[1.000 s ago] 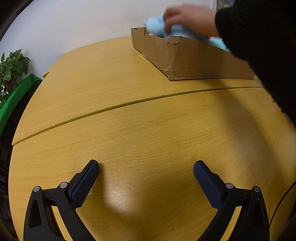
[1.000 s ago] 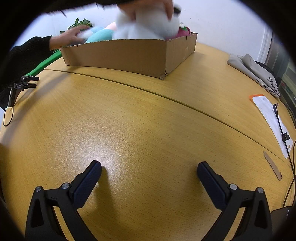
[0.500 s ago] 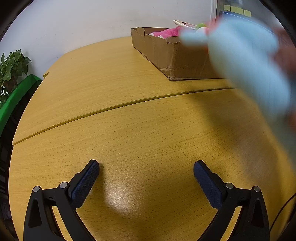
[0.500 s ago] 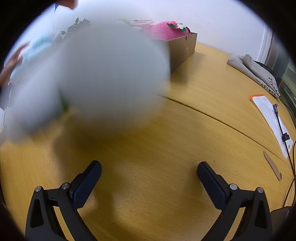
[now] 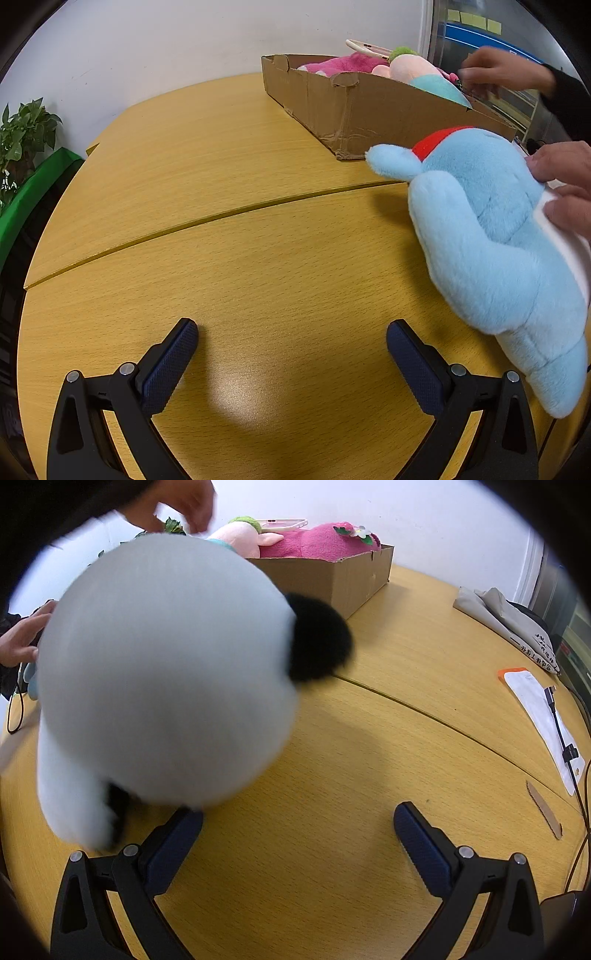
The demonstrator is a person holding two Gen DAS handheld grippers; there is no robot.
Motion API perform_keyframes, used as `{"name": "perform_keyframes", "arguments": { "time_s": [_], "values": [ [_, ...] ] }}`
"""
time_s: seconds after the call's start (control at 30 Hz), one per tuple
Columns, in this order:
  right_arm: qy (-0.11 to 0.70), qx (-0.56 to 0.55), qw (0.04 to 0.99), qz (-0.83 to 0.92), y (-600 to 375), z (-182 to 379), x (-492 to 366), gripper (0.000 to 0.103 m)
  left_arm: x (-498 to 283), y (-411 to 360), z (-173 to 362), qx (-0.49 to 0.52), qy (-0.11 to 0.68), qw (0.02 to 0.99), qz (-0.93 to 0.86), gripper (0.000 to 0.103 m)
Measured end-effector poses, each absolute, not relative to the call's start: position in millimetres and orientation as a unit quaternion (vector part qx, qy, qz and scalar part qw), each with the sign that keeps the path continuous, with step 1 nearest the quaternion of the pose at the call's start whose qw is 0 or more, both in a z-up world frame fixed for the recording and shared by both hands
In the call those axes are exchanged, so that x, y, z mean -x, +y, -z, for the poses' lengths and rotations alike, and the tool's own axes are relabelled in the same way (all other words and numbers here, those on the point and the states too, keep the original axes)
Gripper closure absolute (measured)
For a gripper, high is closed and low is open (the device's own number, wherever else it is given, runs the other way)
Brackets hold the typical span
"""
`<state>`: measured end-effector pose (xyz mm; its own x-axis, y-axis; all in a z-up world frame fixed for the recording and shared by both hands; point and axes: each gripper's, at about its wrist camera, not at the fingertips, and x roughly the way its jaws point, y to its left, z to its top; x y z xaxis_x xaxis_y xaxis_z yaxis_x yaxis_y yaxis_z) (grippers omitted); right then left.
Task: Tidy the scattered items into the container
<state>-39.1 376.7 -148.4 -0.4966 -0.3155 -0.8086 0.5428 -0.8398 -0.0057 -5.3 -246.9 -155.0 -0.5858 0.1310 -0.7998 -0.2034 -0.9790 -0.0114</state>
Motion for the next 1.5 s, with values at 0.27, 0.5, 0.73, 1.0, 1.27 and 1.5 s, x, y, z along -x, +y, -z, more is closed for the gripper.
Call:
{"name": "perform_keyframes", "arguments": {
  "time_s": [0.27,0.5,0.73,1.0,1.27,1.5],
  "values": [
    [0.131,-0.435,0.251,0.855,376.4,148.5,39.3,0.0,5.2,-246.9,155.1,0.445,0.041,0.094,-0.89,0.0],
    [0.131,-0.435,0.25,0.855,375.9,148.3,39.4,0.0,5.1,-246.9,155.1,0.445,0.04,0.094,-0.89,0.0],
    [0.13,-0.435,0.25,0.855,375.4,148.4,39.5,0.0,5.1,-246.9,155.1,0.445,0.04,0.093,-0.889,0.0],
    [0.131,-0.435,0.249,0.856,373.5,148.3,39.3,0.0,6.5,-246.6,156.0,0.445,0.04,0.093,-0.89,0.0],
    [0.131,-0.435,0.249,0.855,372.8,148.3,39.2,0.0,6.5,-246.8,156.3,0.445,0.04,0.093,-0.89,0.0],
    [0.131,-0.435,0.249,0.855,372.9,148.3,39.3,0.0,6.3,-246.8,156.7,0.445,0.04,0.093,-0.89,0.0]
  ]
}}
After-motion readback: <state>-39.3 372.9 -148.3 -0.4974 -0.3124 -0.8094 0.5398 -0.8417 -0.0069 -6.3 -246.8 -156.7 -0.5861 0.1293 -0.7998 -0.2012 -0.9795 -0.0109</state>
